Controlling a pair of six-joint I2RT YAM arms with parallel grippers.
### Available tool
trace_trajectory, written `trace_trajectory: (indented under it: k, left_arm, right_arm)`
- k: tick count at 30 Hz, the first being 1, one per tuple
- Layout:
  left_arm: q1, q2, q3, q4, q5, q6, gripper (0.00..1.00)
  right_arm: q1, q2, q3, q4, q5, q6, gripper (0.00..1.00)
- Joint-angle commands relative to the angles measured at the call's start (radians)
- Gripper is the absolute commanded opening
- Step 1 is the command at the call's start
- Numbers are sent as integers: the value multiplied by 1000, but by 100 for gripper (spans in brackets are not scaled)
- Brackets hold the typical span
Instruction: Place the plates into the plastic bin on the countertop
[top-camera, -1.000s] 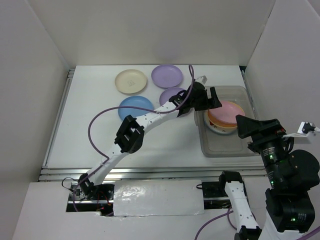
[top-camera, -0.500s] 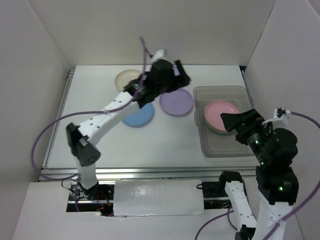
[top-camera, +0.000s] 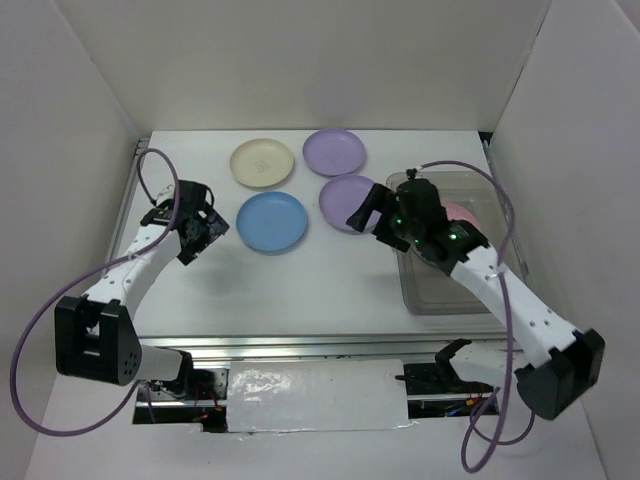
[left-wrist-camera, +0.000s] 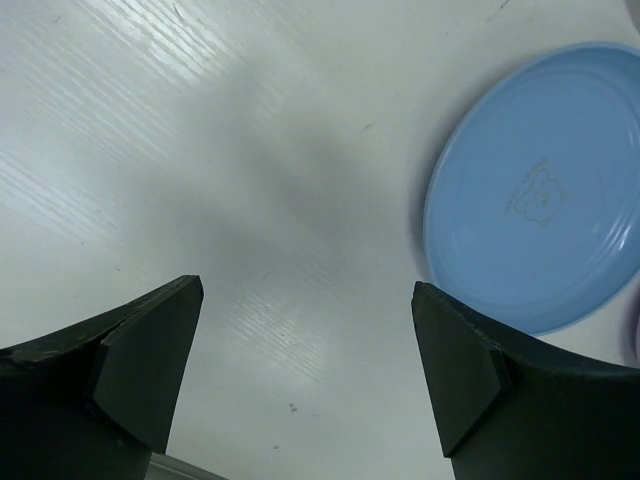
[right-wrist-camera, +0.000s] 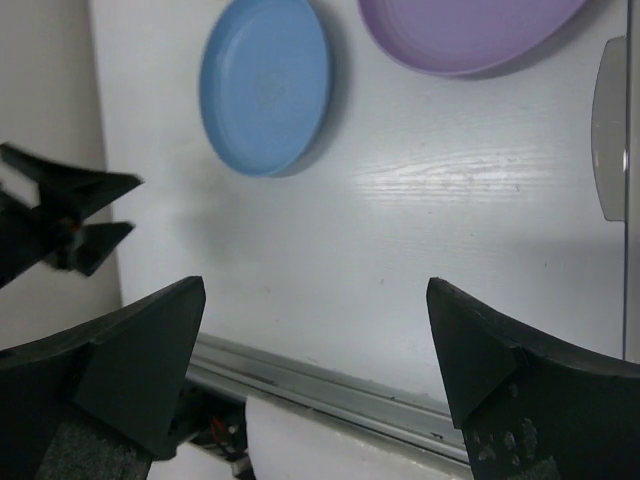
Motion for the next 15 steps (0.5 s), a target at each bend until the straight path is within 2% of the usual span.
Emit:
trace_trajectory:
  k: [1,5,9,13,15]
  left_arm:
    - [66,-94,-44,102,77,73,99]
    - [89,-11,-64,173,135,134,99]
    - [102,125,-84,340,276,164,99]
    - [62,321,-9,377,279,167,96]
    - [39,363,21,384,259,161,92]
  right_arm:
    - [92,86,19,103,219,80,100]
    - [176,119,-13,154,275,137,100]
    - [235,130,7,147,298,135,100]
    - [258,98,21,111,321,126,100]
    - [261,70,13,107,324,117,100]
